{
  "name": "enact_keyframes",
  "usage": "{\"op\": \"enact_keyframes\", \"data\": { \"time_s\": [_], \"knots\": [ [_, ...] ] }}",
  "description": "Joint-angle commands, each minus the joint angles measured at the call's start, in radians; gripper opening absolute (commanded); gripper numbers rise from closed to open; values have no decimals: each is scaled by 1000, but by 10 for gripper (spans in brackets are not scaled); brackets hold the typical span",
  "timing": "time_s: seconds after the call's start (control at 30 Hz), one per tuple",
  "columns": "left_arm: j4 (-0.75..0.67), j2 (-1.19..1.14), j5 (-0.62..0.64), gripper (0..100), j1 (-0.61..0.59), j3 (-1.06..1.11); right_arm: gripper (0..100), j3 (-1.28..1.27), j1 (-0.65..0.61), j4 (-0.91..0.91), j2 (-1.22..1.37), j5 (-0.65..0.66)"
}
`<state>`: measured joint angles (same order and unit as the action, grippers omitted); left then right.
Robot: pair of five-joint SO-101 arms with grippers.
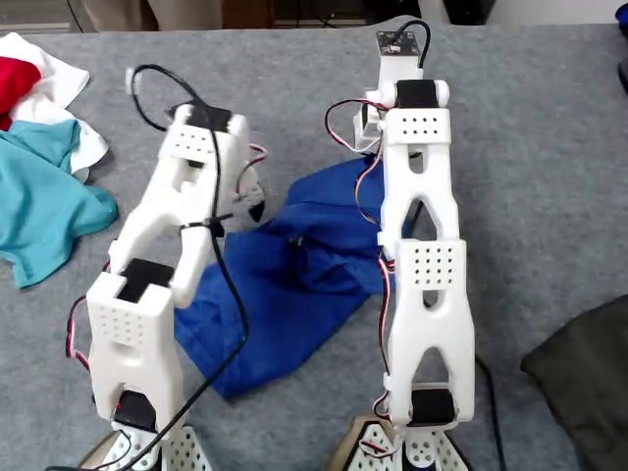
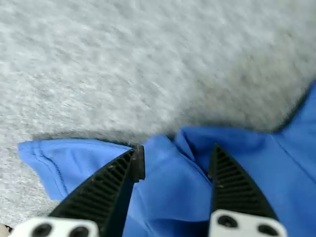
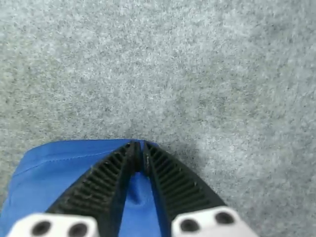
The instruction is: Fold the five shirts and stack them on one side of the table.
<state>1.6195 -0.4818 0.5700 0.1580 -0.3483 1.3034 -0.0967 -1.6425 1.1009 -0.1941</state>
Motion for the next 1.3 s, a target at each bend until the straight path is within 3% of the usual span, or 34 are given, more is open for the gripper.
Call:
{"op": "enact_keyframes", "data": {
  "time_s": [0.0,0.33,0.5,0.67,1.07,1.27],
  "knots": [
    [8,5,-9,224,-14,-21,18,59,19,23,-8,-8],
    [5,5,-5,217,-2,37,18,53,21,32,-8,-8],
    [-21,5,-8,96,-2,38,18,56,21,32,-8,-8],
    [-40,4,-6,90,-2,54,18,58,21,32,-8,-8],
    [-32,-105,-8,101,-2,44,18,58,31,40,-8,-8],
    [-29,-107,-3,212,-2,48,18,56,31,40,-8,-8]
  ]
}}
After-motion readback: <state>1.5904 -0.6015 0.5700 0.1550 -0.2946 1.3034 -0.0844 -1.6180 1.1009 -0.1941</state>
